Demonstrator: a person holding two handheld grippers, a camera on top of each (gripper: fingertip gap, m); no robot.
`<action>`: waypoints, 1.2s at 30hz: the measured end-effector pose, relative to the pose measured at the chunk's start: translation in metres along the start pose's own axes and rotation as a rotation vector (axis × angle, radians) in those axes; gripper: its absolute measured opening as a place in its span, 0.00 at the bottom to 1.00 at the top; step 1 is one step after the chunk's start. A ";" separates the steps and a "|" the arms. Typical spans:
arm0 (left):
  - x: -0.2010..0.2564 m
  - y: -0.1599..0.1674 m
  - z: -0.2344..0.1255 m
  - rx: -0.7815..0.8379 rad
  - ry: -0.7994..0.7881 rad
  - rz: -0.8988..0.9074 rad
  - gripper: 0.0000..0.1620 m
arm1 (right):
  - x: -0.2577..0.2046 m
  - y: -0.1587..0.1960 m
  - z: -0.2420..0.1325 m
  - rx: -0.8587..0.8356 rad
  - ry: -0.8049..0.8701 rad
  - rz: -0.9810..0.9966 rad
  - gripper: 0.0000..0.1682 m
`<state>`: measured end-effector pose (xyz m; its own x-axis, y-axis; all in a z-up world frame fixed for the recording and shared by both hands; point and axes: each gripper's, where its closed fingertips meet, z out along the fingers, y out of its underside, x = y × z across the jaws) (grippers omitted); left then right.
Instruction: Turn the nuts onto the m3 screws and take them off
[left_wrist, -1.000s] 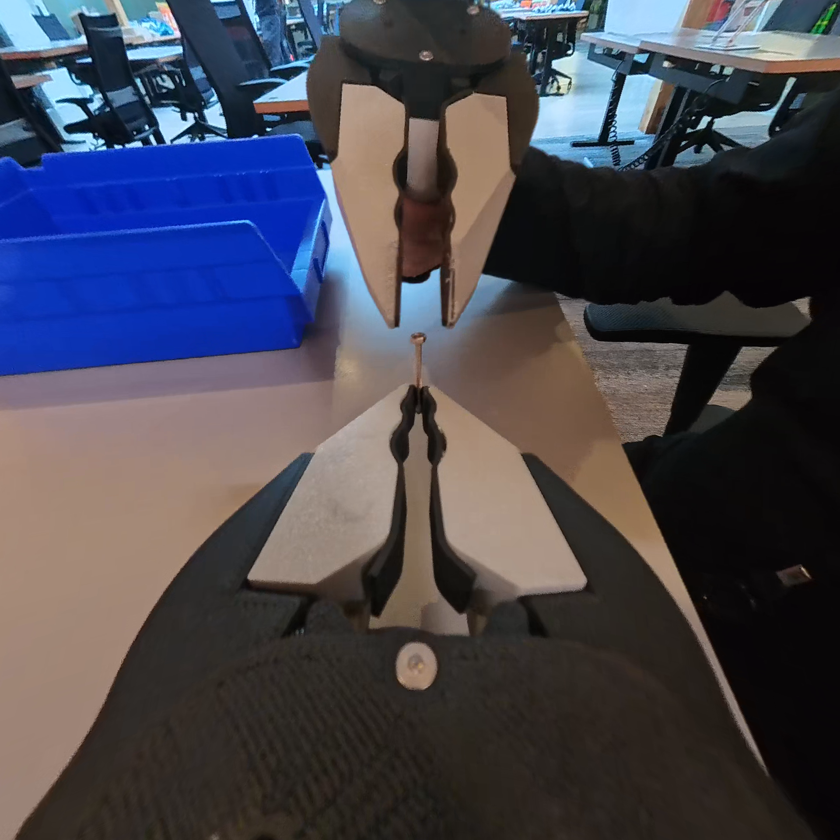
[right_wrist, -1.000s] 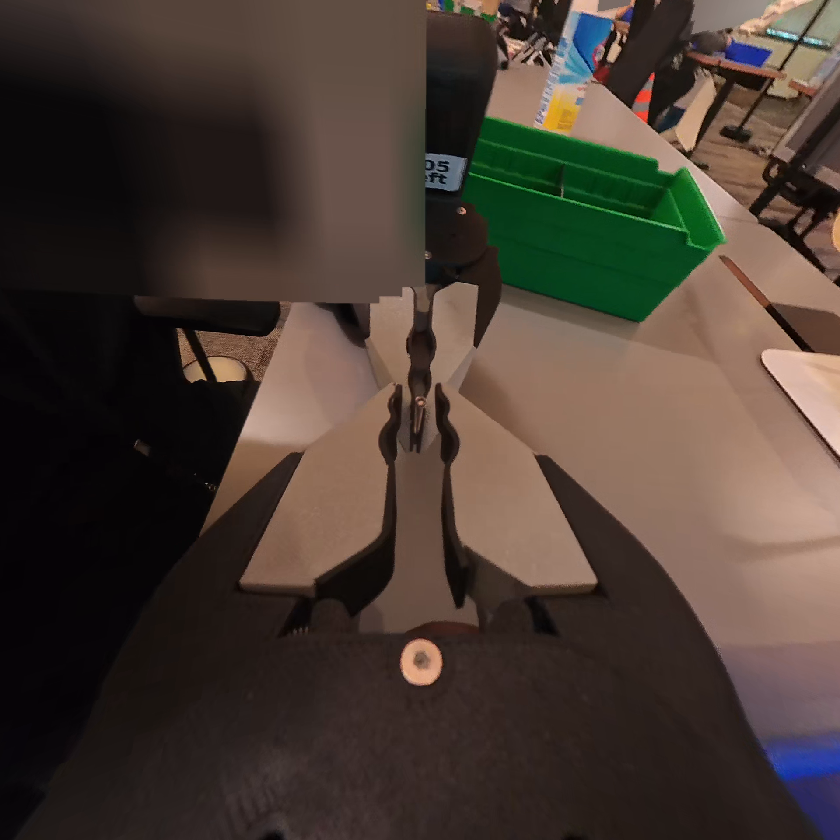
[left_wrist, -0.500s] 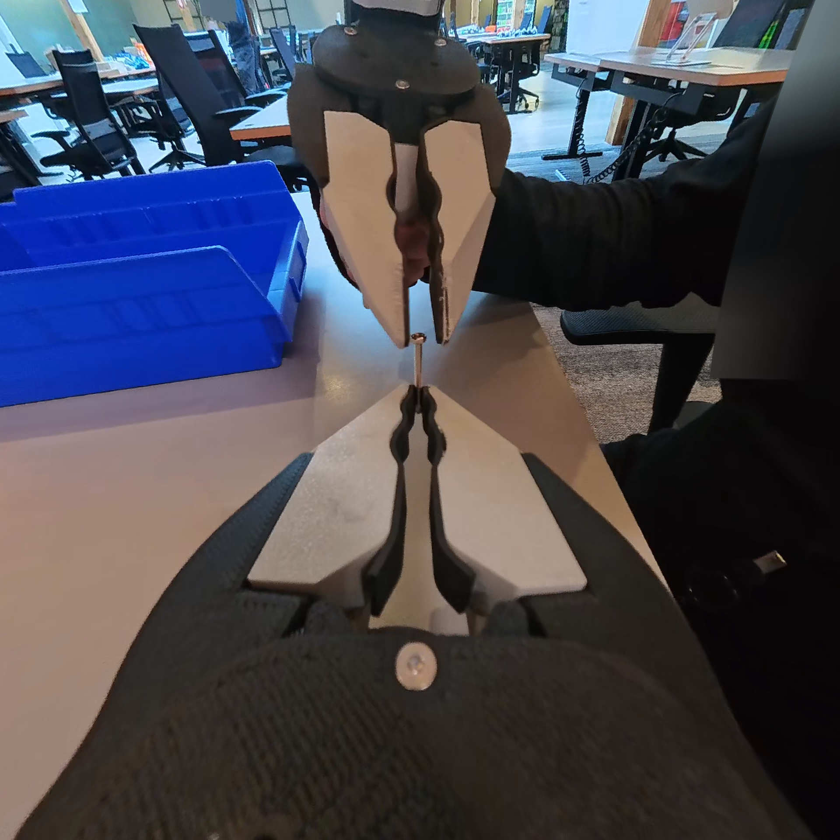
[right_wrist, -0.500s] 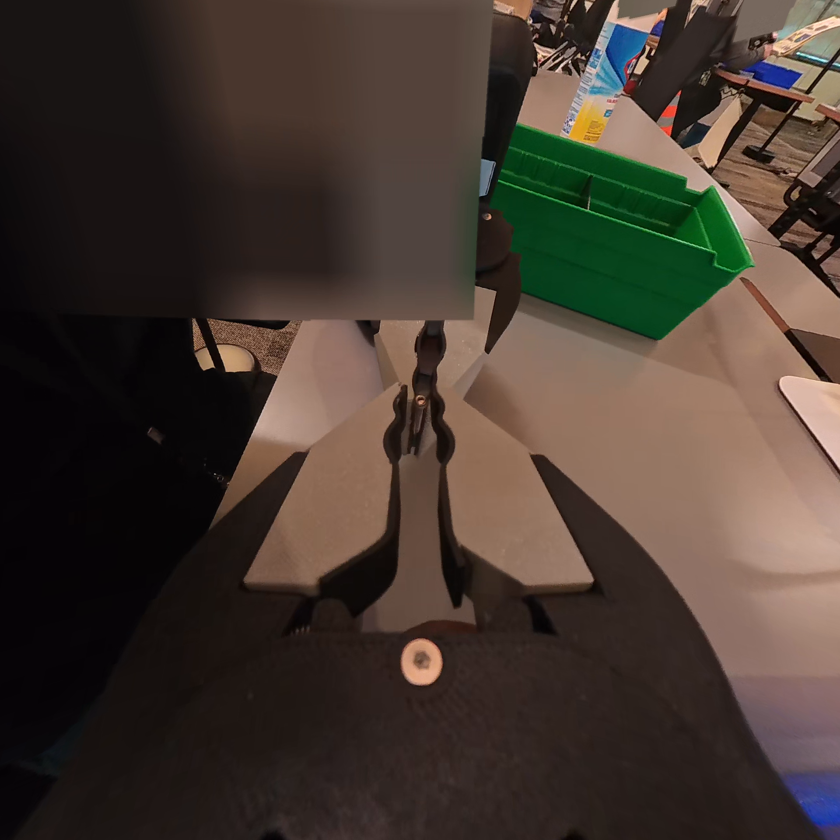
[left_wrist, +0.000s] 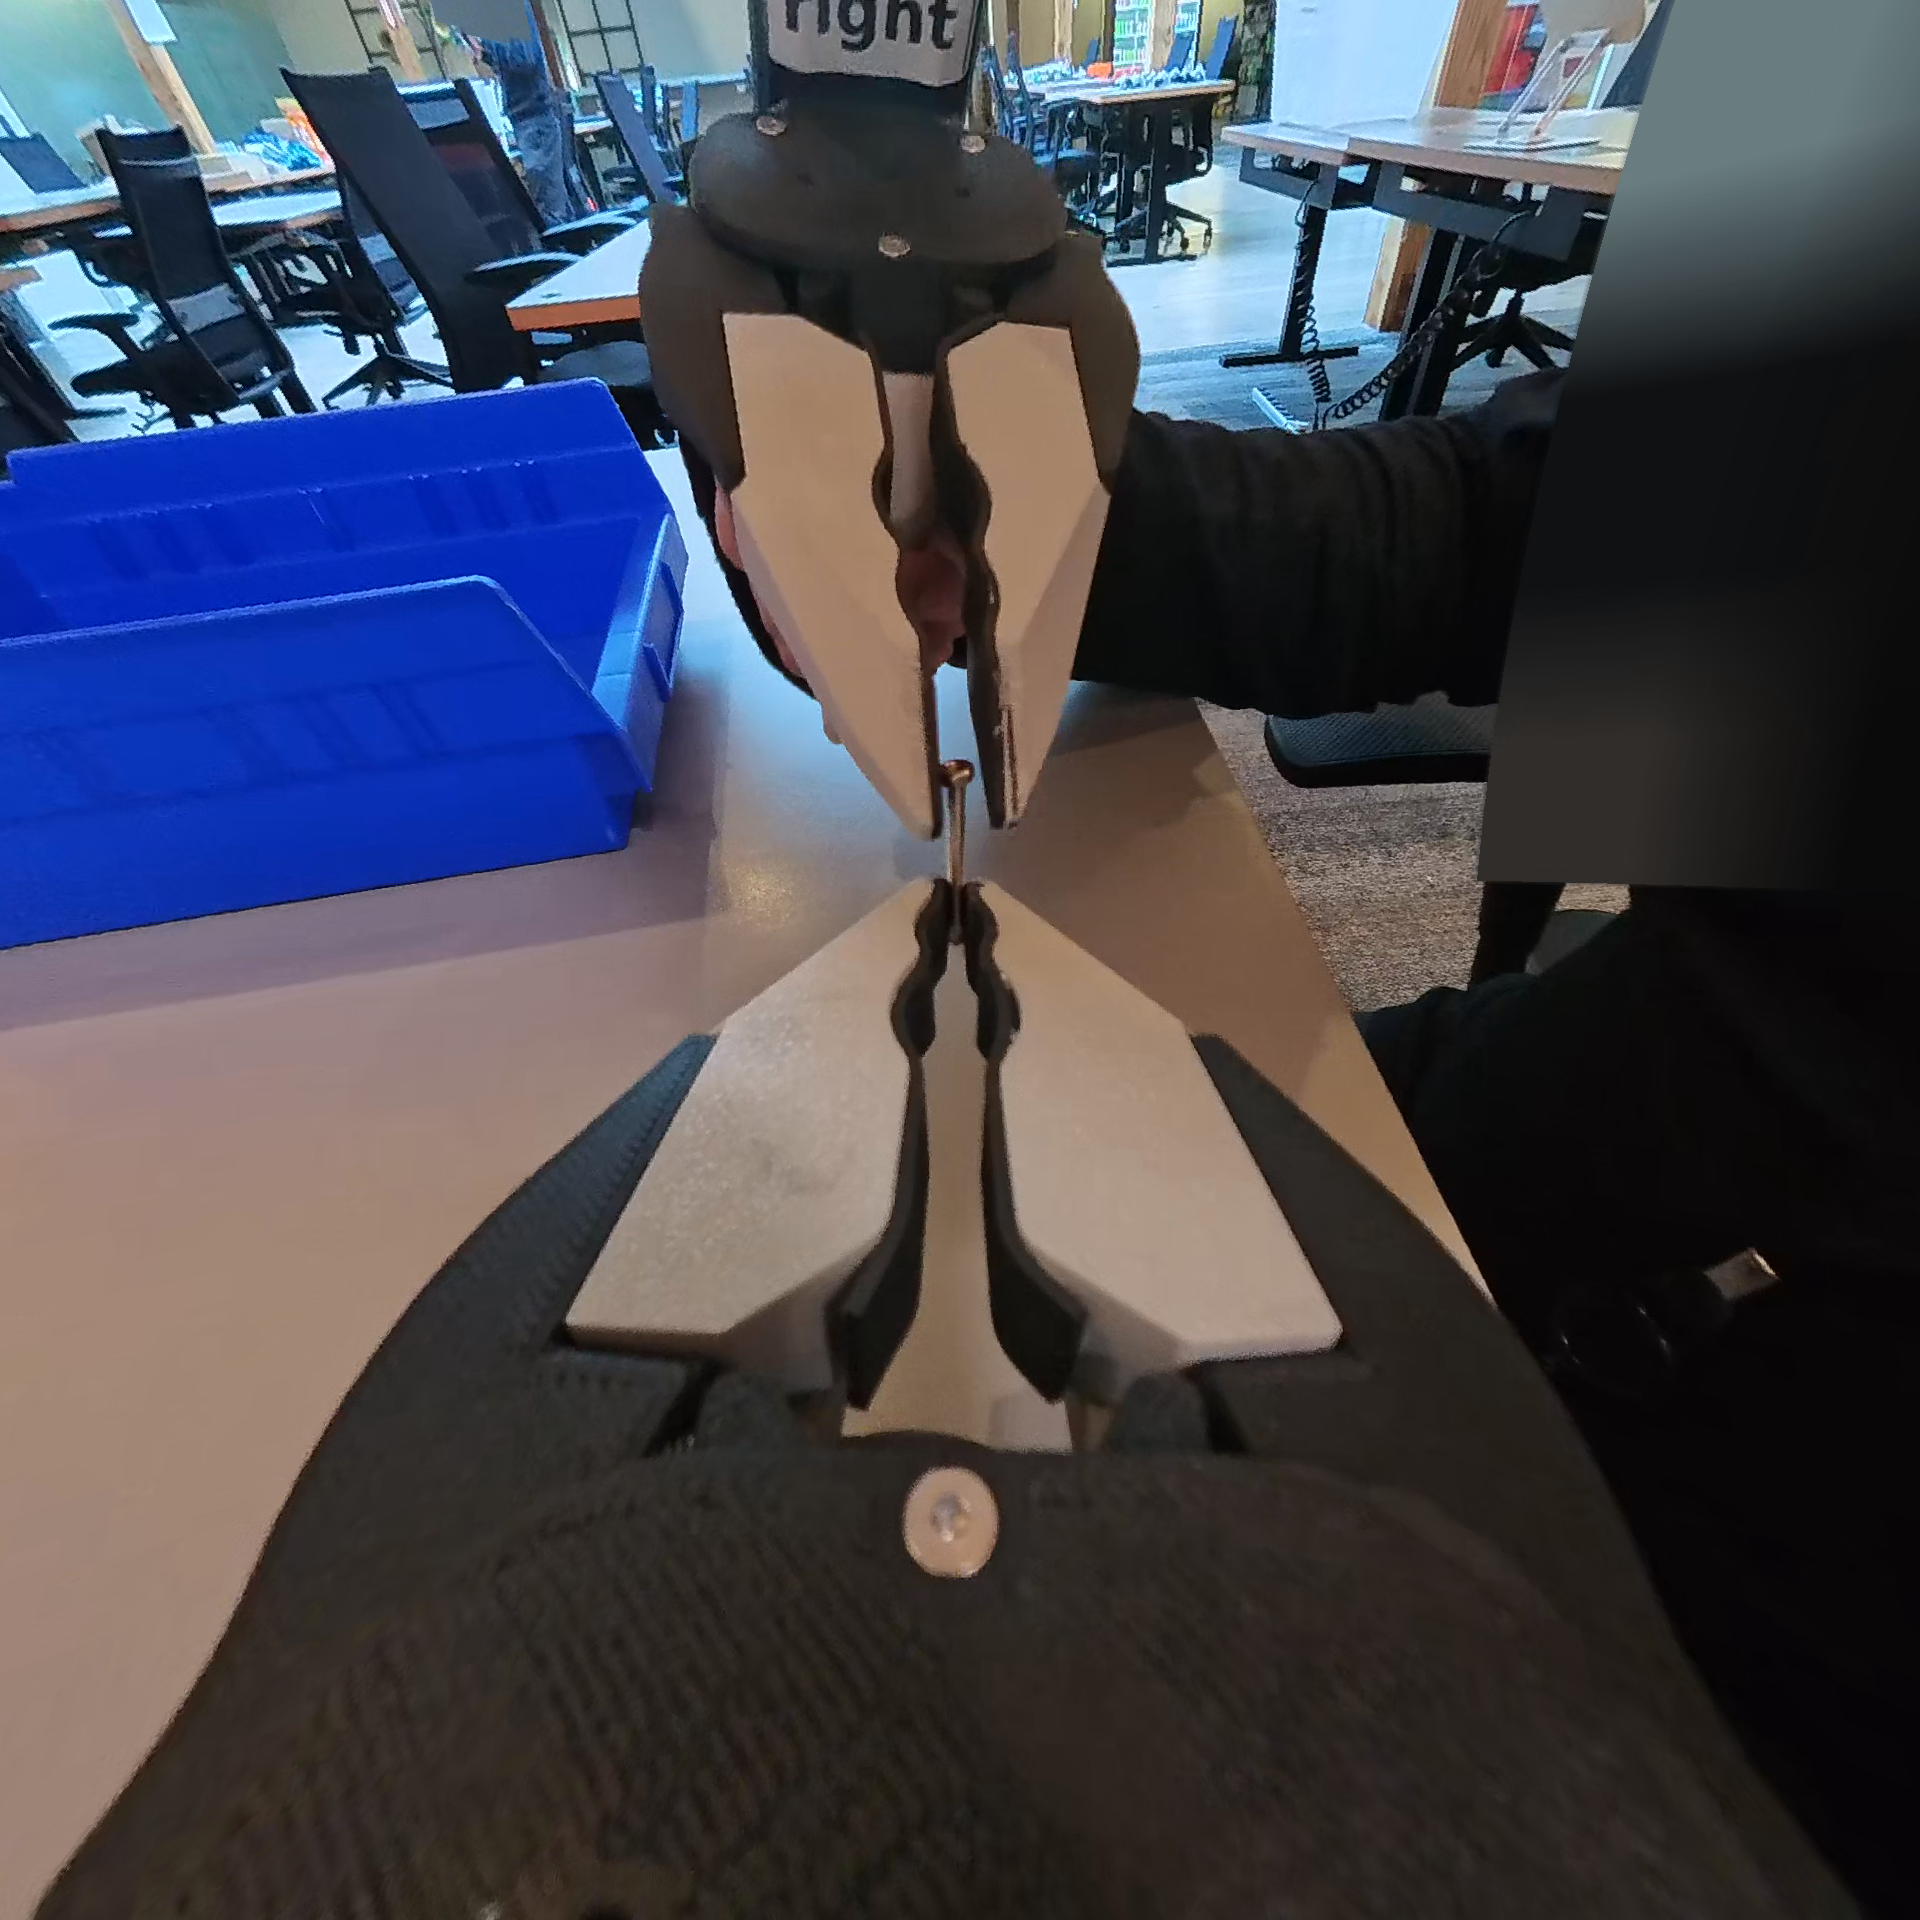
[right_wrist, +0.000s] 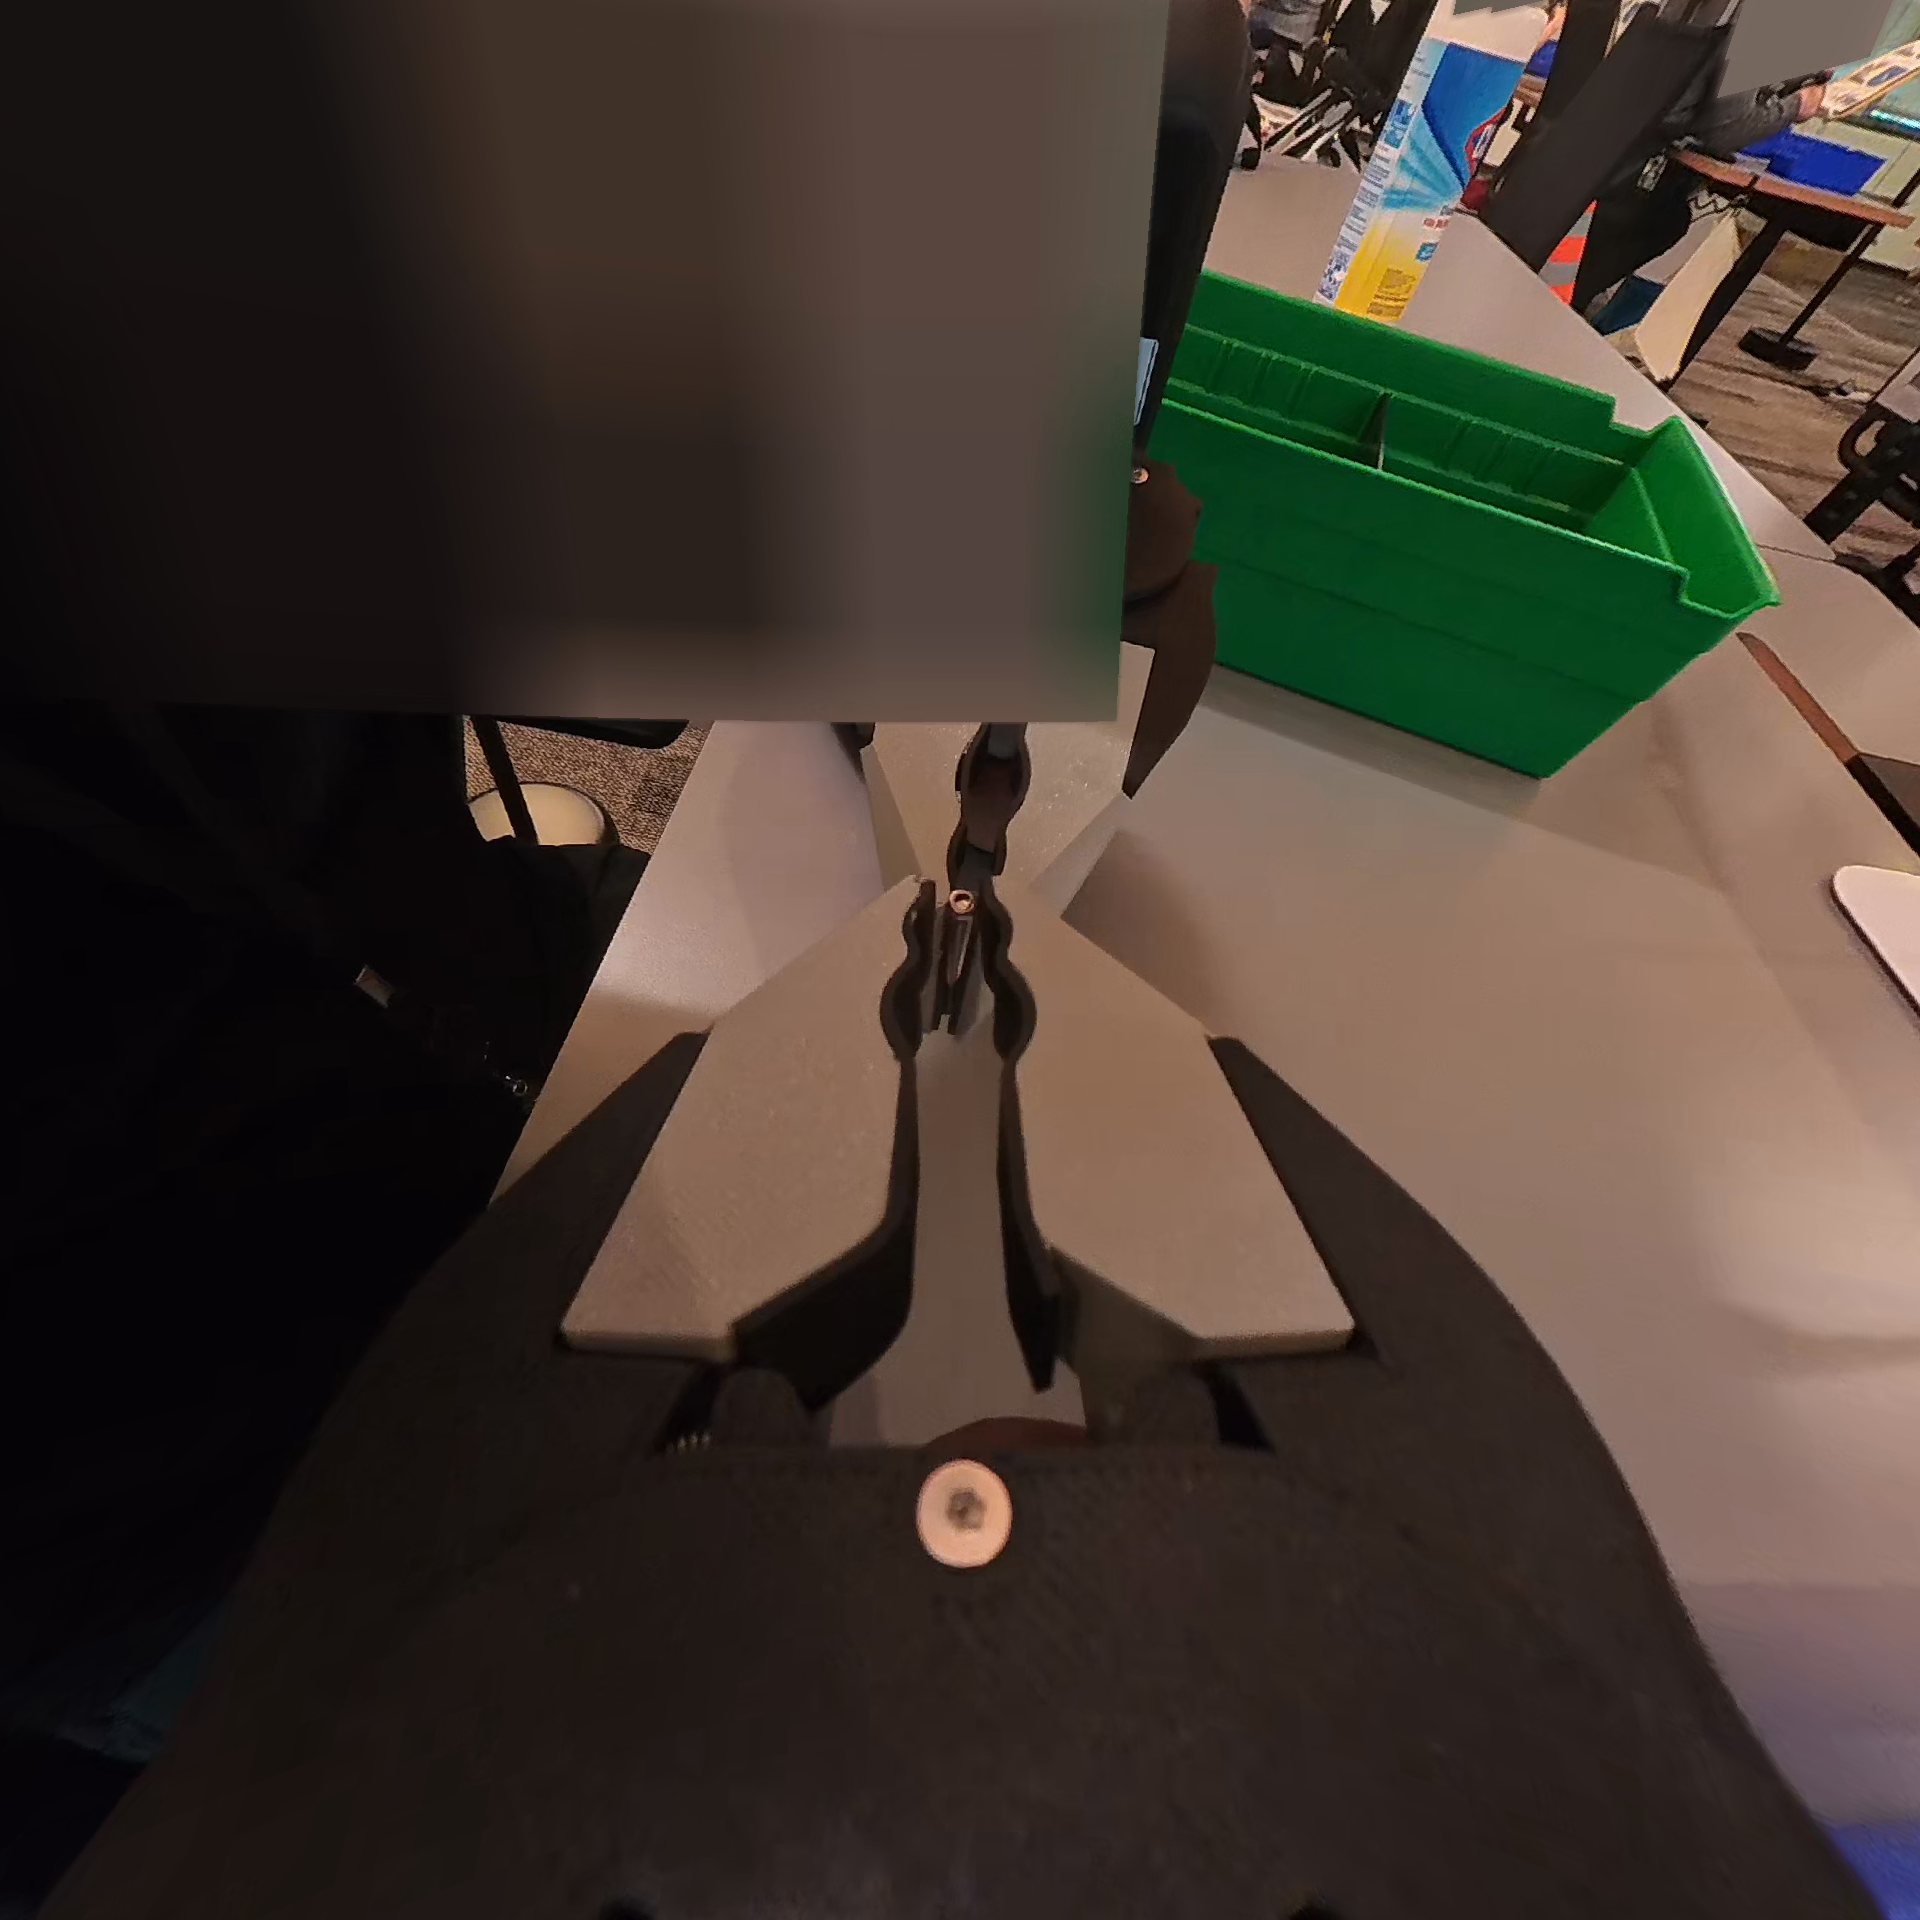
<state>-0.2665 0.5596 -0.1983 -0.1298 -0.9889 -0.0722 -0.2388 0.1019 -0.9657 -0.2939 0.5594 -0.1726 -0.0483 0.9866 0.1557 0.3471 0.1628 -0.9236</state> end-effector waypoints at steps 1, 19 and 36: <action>0.000 0.000 0.000 0.000 0.001 0.002 0.00 | 0.000 0.000 0.000 0.000 0.000 0.000 0.02; -0.011 0.003 0.001 -0.030 -0.091 0.022 0.00 | 0.011 0.006 -0.001 -0.046 0.101 0.045 0.01; -0.029 0.013 0.001 -0.083 -0.213 -0.003 0.00 | 0.030 0.017 0.000 -0.053 0.270 0.155 0.01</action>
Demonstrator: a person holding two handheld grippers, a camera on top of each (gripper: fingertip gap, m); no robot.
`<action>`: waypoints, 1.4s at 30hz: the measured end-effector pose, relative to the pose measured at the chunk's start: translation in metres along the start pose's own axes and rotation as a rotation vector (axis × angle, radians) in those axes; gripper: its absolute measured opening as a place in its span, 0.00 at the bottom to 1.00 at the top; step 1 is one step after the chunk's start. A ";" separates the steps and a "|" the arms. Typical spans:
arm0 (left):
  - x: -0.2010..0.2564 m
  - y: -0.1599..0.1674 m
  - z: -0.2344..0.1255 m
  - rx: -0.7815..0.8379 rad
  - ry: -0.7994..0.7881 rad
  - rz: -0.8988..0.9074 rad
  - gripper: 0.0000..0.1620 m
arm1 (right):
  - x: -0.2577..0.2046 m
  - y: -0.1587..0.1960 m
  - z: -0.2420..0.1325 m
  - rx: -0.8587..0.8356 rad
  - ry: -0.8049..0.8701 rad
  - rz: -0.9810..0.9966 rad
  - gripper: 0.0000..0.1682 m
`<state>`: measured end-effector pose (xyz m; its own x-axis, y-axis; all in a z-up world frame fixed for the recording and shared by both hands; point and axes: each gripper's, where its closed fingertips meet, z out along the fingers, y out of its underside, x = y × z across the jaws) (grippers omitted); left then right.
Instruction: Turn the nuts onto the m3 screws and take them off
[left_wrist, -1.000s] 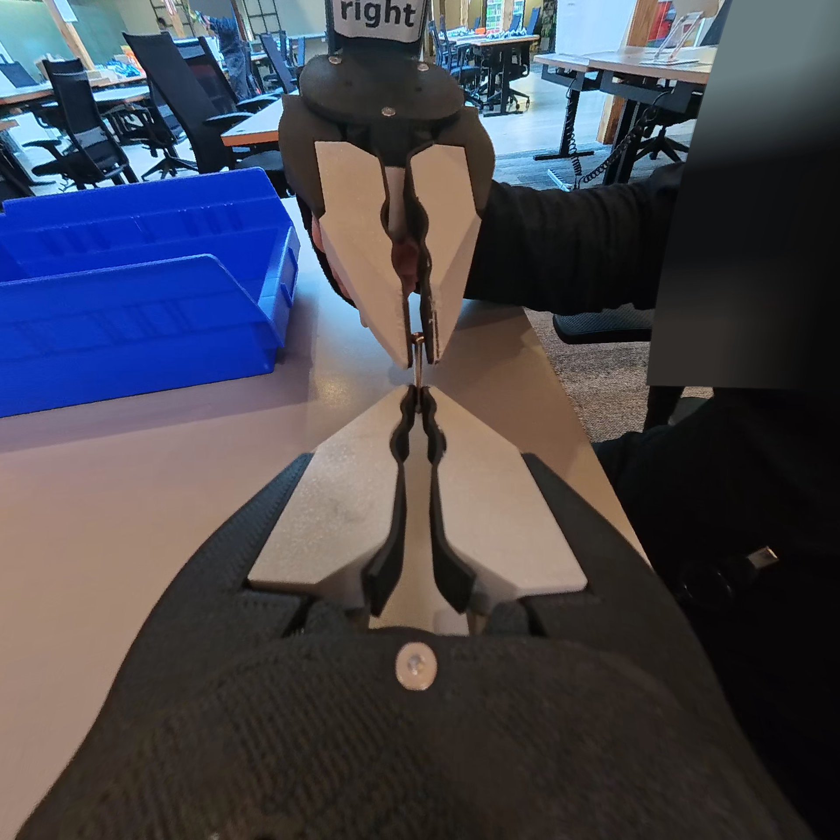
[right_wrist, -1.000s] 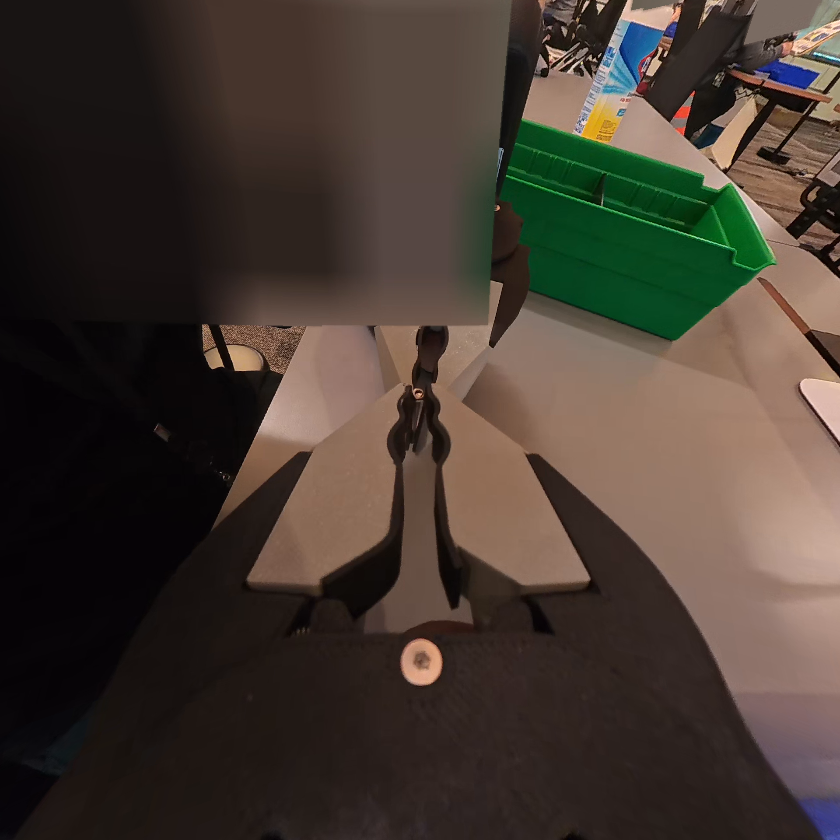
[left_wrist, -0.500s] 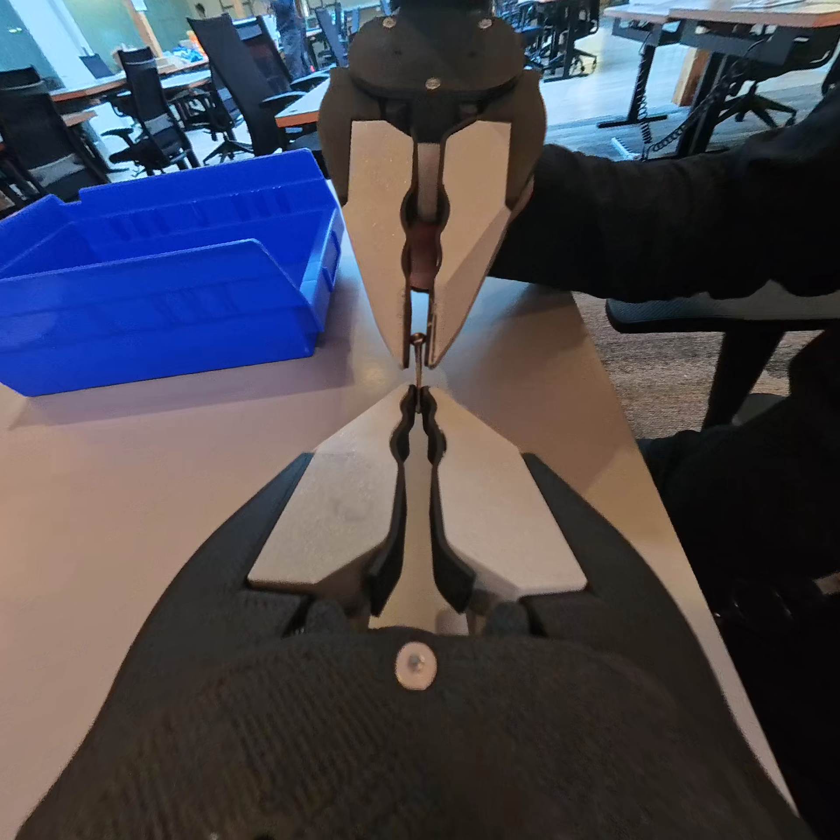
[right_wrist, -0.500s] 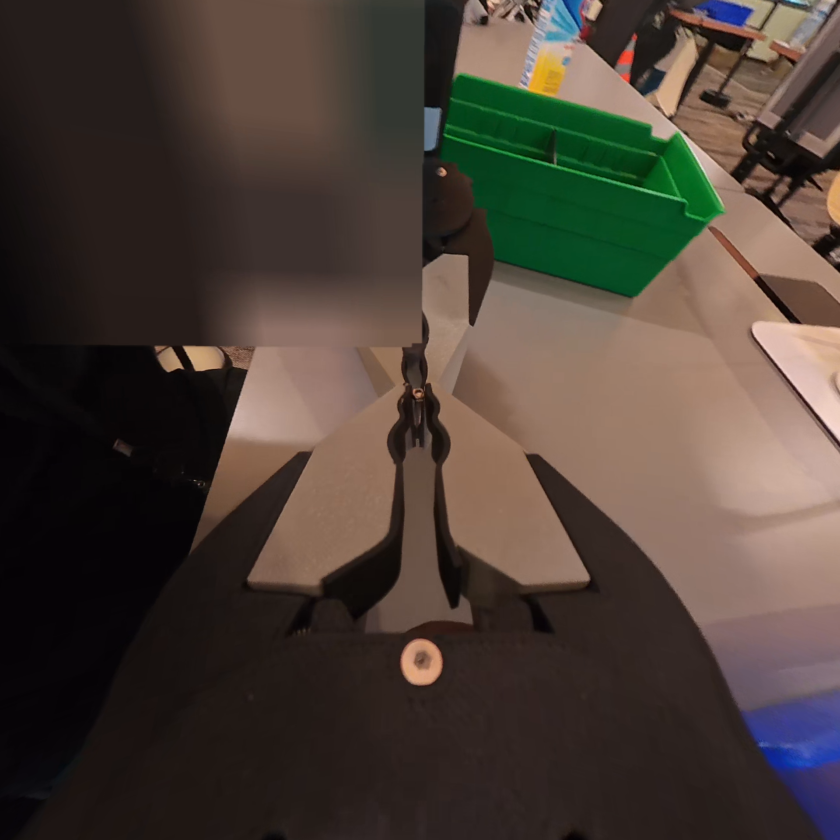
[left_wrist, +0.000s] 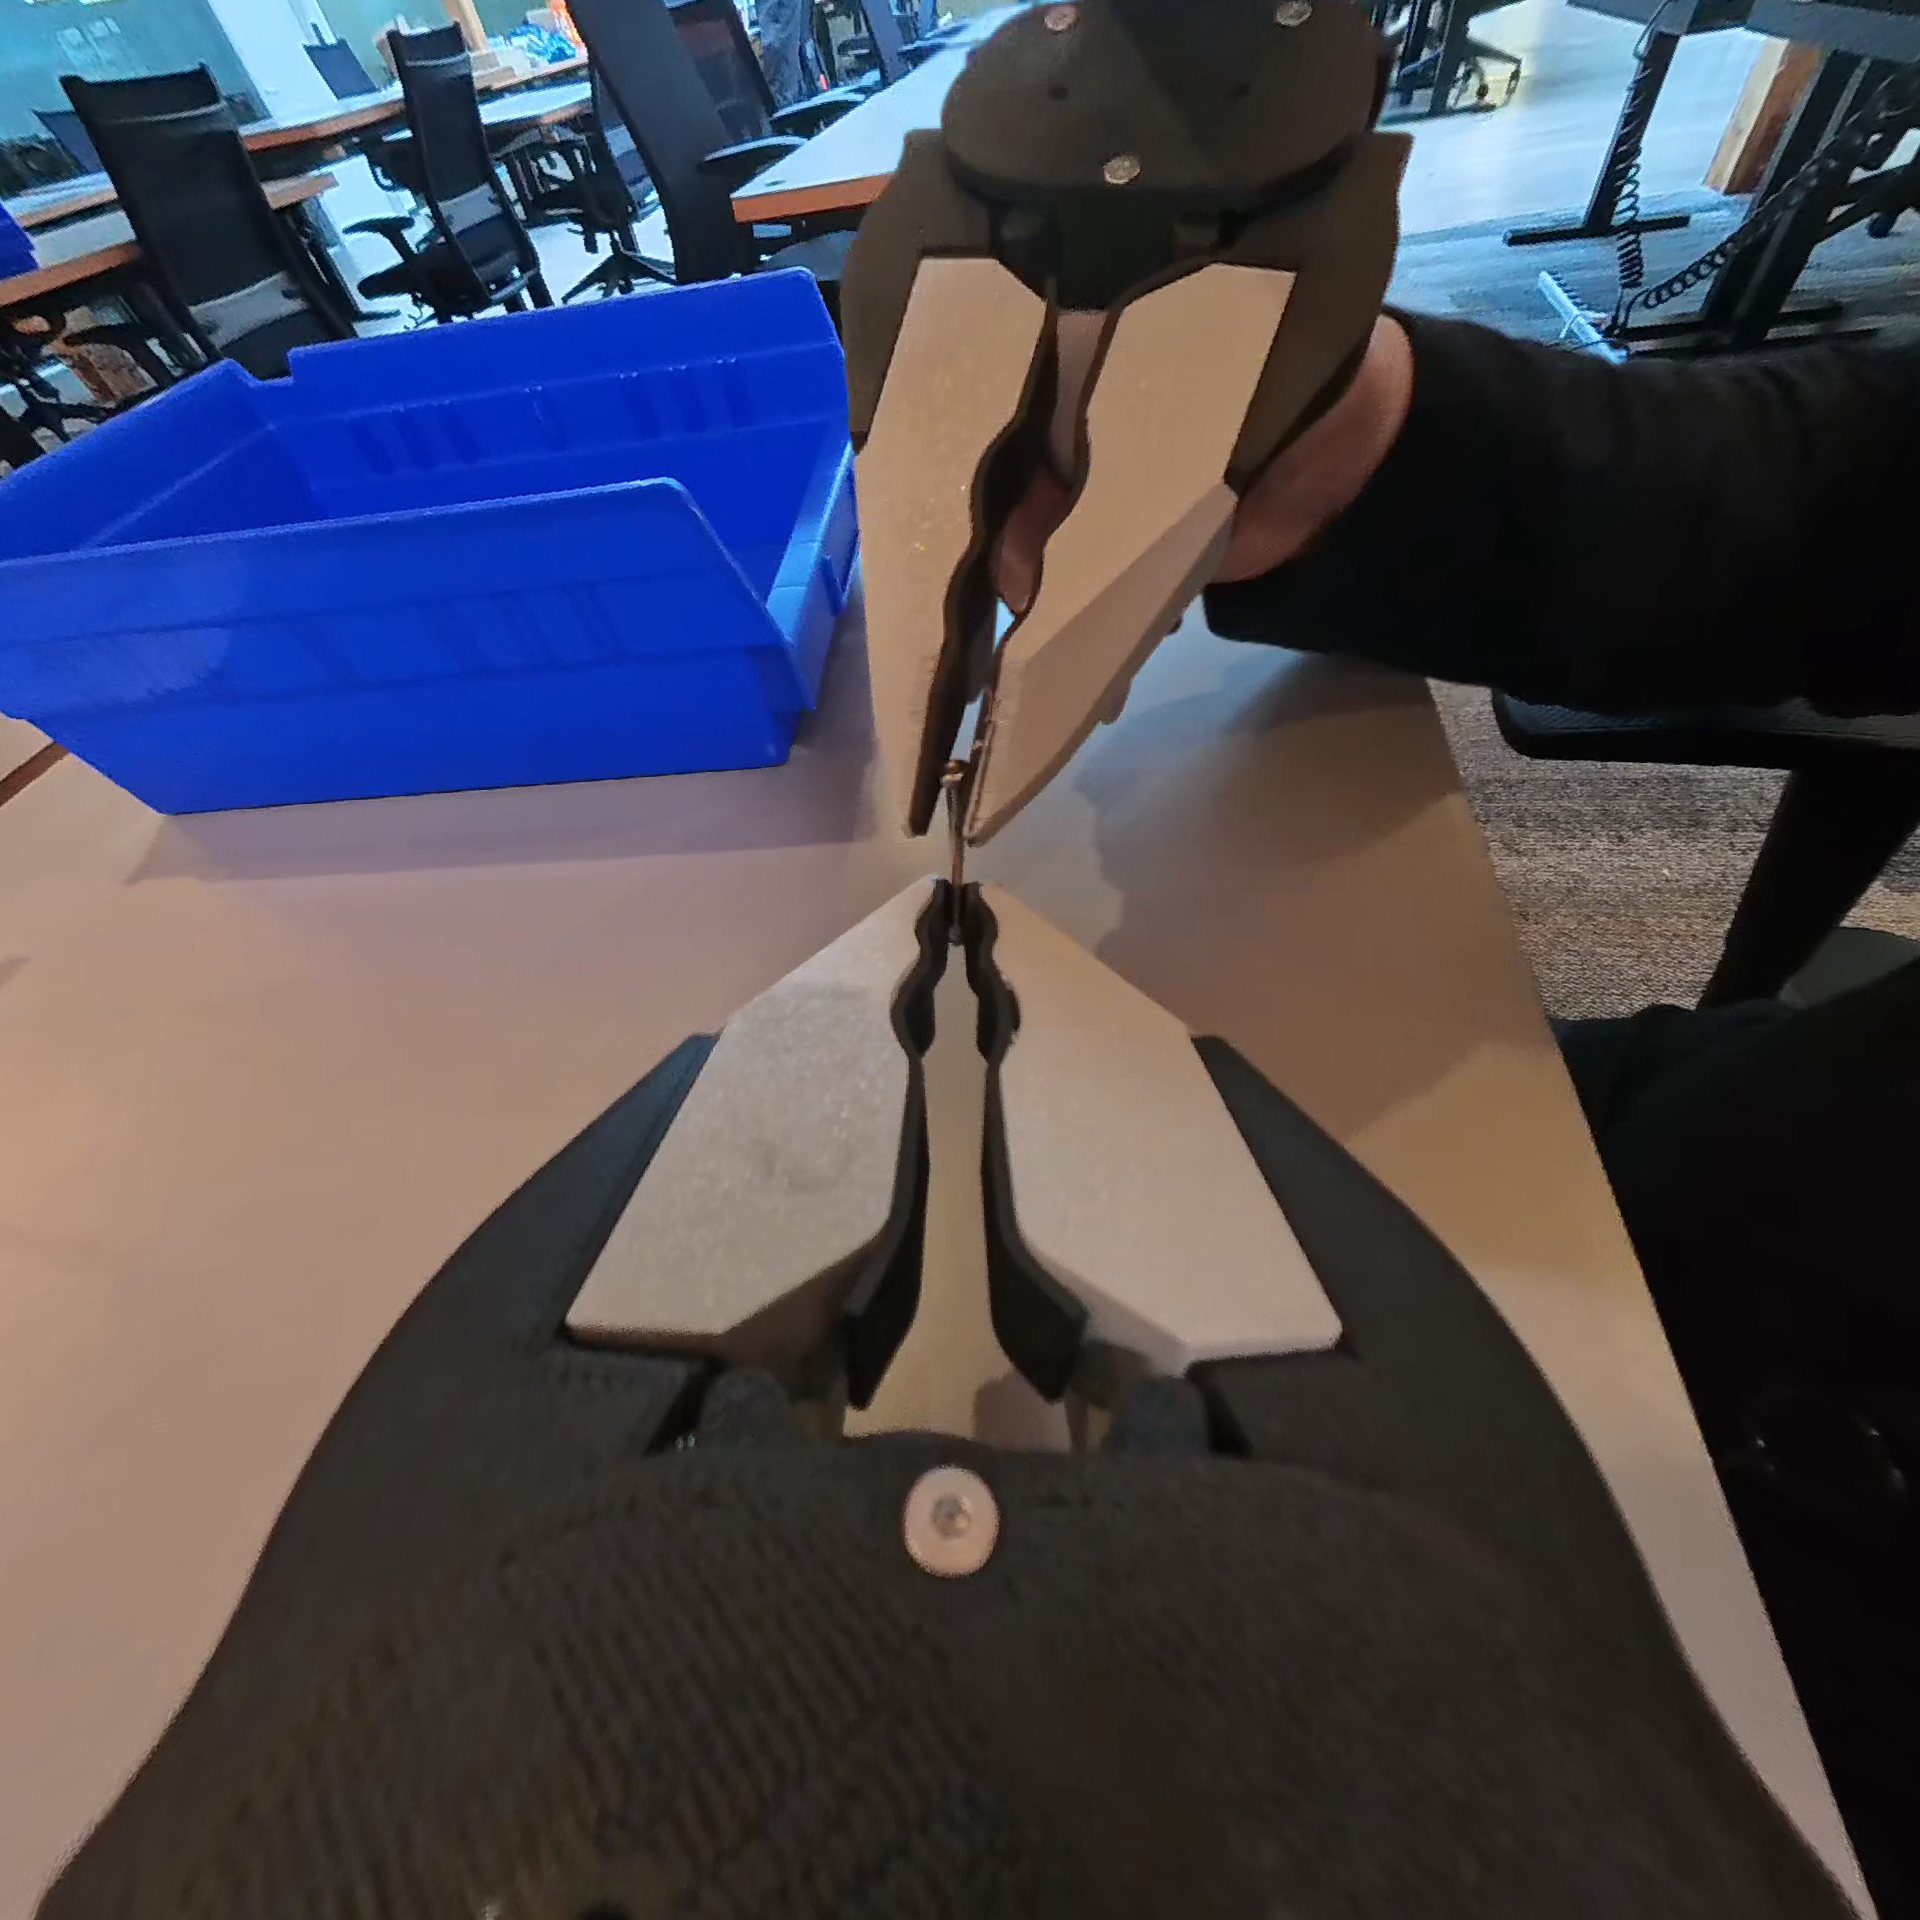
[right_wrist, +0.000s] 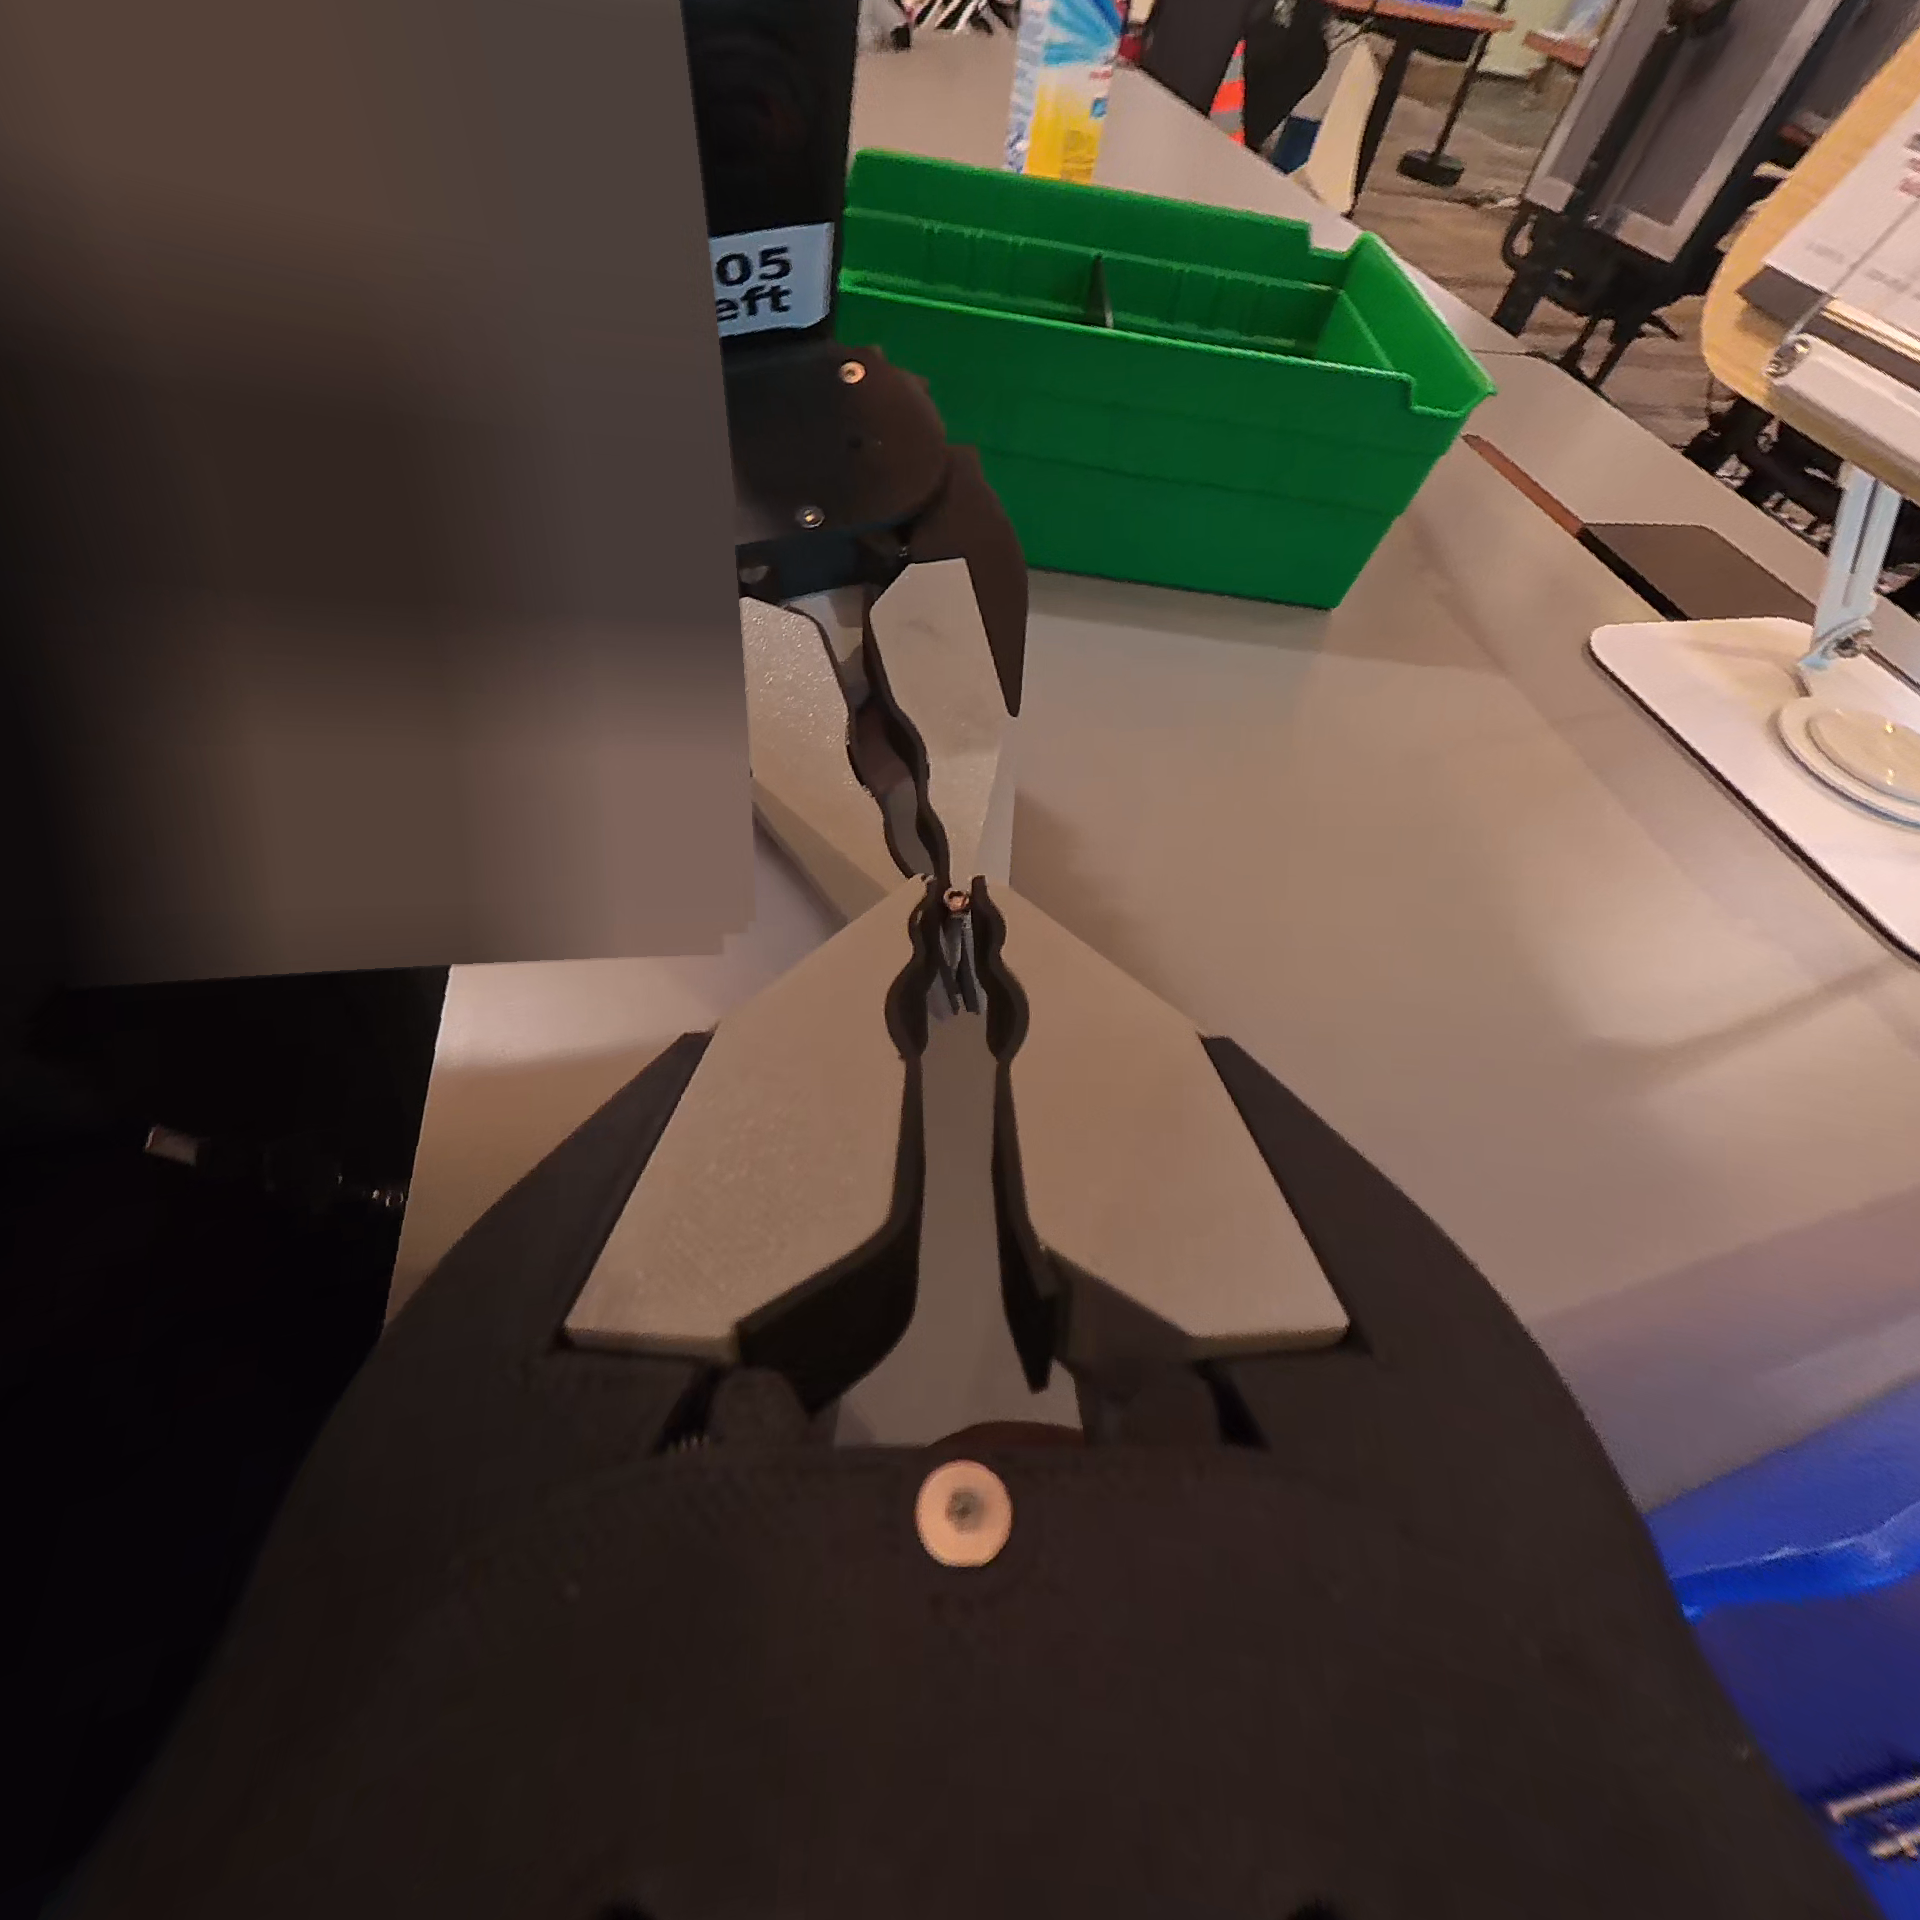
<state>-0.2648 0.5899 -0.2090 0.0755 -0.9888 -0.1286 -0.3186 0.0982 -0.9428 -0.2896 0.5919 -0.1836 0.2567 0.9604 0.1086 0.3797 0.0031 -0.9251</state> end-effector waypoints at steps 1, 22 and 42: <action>-0.001 0.000 0.000 0.000 -0.007 -0.002 0.00 | 0.001 0.000 0.000 0.007 0.008 0.009 0.01; -0.017 0.003 -0.001 -0.017 -0.114 -0.056 0.00 | 0.018 -0.002 0.007 0.071 0.253 0.184 0.01; -0.015 0.002 -0.002 -0.006 -0.079 -0.083 0.00 | 0.007 -0.008 -0.004 0.152 0.207 0.149 0.12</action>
